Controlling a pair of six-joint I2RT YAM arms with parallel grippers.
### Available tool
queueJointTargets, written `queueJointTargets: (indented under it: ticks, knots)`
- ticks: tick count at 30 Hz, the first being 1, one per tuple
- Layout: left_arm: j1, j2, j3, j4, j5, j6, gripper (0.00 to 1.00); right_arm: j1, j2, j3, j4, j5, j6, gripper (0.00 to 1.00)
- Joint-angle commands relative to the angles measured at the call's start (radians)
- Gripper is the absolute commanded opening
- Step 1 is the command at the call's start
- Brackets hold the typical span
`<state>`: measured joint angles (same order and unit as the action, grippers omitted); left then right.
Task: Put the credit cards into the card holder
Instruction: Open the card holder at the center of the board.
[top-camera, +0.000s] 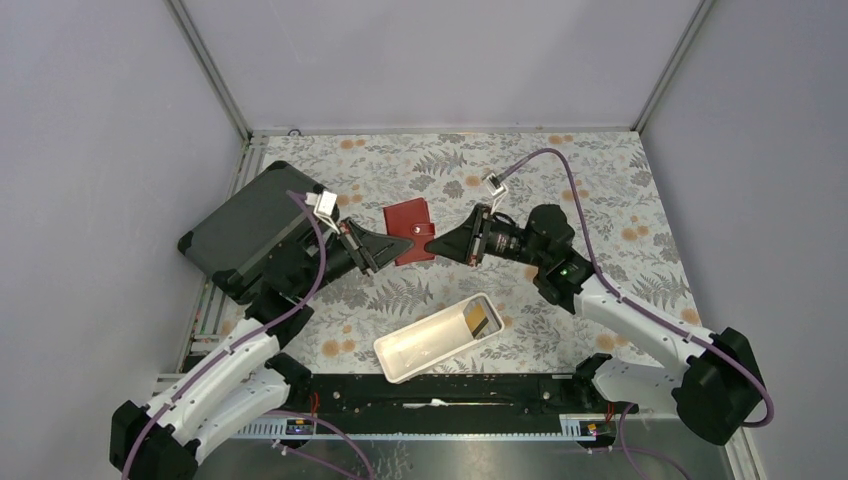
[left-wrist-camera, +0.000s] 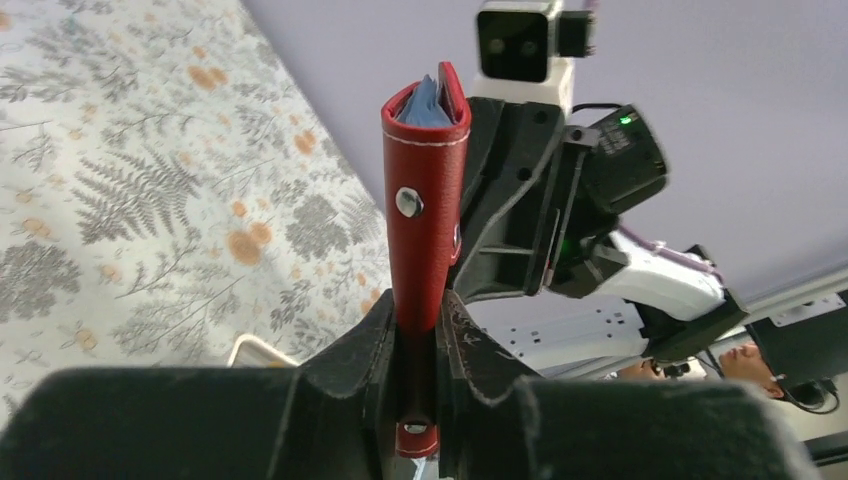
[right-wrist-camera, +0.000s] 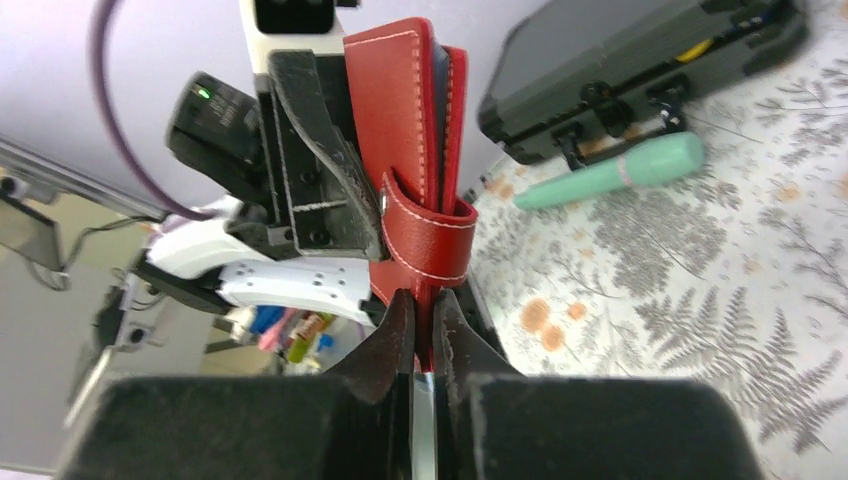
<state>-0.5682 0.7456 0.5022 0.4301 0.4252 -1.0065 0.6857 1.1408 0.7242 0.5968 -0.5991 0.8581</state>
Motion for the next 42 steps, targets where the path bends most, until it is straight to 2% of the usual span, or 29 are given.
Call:
queueJointTargets:
  ticks: [1, 3, 4, 7, 9, 12, 14, 20, 25, 33, 37, 42]
  knots:
    - [0.042, 0.026, 0.132, -0.202, 0.078, 0.091, 0.0, 0.007, -0.061, 0.132, -0.307, 0.1, -0.271, 0.2]
    - [0.081, 0.05, 0.188, -0.331, 0.121, 0.146, 0.0, 0.008, -0.081, 0.177, -0.423, 0.183, -0.377, 0.43]
    - [0.103, 0.07, 0.219, -0.392, 0.155, 0.175, 0.0, 0.007, -0.086, 0.196, -0.47, 0.222, -0.422, 0.49]
    - [0.162, 0.158, 0.321, -0.582, 0.256, 0.254, 0.0, 0.008, -0.075, 0.25, -0.57, 0.315, -0.544, 0.54]
    - [0.198, 0.218, 0.373, -0.674, 0.348, 0.303, 0.0, 0.007, -0.046, 0.287, -0.621, 0.323, -0.596, 0.56]
    - [0.233, 0.304, 0.467, -0.819, 0.443, 0.435, 0.0, 0.006, 0.009, 0.364, -0.681, 0.271, -0.629, 0.57]
    - [0.238, 0.336, 0.519, -0.933, 0.448, 0.552, 0.0, 0.007, 0.042, 0.414, -0.703, 0.193, -0.634, 0.57]
    - [0.239, 0.281, 0.435, -0.816, 0.5, 0.588, 0.0, 0.007, 0.144, 0.531, -0.809, -0.011, -0.634, 0.54]
    - [0.238, 0.232, 0.361, -0.723, 0.573, 0.586, 0.0, 0.007, 0.198, 0.535, -0.829, -0.183, -0.593, 0.51]
    - [0.238, 0.229, 0.296, -0.632, 0.649, 0.577, 0.0, 0.007, 0.211, 0.517, -0.82, -0.237, -0.575, 0.46]
    - [0.238, 0.227, 0.291, -0.611, 0.676, 0.572, 0.0, 0.009, 0.223, 0.495, -0.81, -0.219, -0.579, 0.4]
    - [0.238, 0.195, 0.258, -0.514, 0.726, 0.516, 0.0, 0.009, 0.226, 0.456, -0.804, -0.19, -0.605, 0.39]
